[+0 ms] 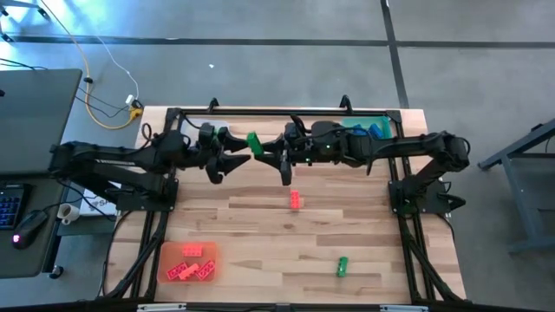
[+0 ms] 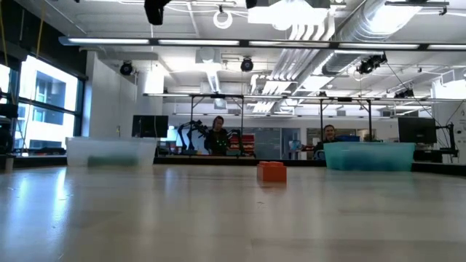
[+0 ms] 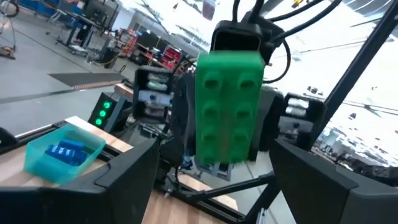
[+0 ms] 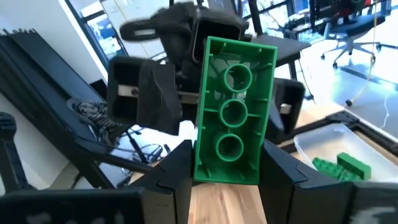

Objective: Sort & place blocks by color
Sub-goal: Put the green game piece into the white bin

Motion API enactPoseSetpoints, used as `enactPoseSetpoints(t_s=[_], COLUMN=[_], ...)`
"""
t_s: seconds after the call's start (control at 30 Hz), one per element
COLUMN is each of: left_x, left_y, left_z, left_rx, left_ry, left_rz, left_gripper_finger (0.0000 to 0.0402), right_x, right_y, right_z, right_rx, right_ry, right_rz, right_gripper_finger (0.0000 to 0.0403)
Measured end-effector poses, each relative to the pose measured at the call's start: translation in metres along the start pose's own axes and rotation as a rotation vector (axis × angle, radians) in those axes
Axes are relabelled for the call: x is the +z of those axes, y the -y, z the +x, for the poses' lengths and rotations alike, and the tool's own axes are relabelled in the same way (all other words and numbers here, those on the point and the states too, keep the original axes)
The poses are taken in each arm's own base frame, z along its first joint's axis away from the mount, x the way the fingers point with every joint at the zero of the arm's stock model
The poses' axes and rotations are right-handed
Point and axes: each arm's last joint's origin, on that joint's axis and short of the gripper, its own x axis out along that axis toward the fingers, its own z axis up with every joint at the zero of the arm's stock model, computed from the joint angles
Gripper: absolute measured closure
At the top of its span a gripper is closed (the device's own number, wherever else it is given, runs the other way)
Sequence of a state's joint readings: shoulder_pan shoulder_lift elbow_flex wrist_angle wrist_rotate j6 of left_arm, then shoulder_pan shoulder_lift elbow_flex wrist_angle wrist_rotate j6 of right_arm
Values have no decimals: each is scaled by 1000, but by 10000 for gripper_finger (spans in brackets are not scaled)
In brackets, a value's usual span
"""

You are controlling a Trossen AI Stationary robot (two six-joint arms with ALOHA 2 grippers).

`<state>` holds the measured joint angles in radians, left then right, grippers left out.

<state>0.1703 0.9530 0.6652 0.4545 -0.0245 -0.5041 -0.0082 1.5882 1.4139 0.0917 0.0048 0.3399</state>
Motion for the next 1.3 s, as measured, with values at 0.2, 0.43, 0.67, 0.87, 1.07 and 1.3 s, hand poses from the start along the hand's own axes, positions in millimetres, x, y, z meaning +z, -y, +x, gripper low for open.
enactPoseSetpoints(t_s=[0.2, 0.43, 0.67, 0.87, 1.07, 1.3], left_x=[0, 1, 0, -2, -3, -7], left_y=[-8, -15, -19, -19, -18, -21], left_z=[10, 17, 20, 21, 21, 21], left_rx=[-4, -34, -26, -28, -59, -38], left_ry=[37, 68, 71, 64, 36, -8], left_rz=[12, 22, 20, 19, 54, 62], left_gripper_finger=[107, 107, 142, 242, 293, 293], right_x=[-6, -12, -14, -13, -14, -18], right_y=[3, 5, 8, 14, 16, 18], right_z=[6, 9, 11, 11, 11, 10], right_rx=[16, 20, 3, -20, -20, -54], right_ry=[-32, -60, -71, -79, -89, -132], right_rz=[12, 30, 31, 60, 54, 62], right_gripper_finger=[286, 286, 286, 284, 259, 254])
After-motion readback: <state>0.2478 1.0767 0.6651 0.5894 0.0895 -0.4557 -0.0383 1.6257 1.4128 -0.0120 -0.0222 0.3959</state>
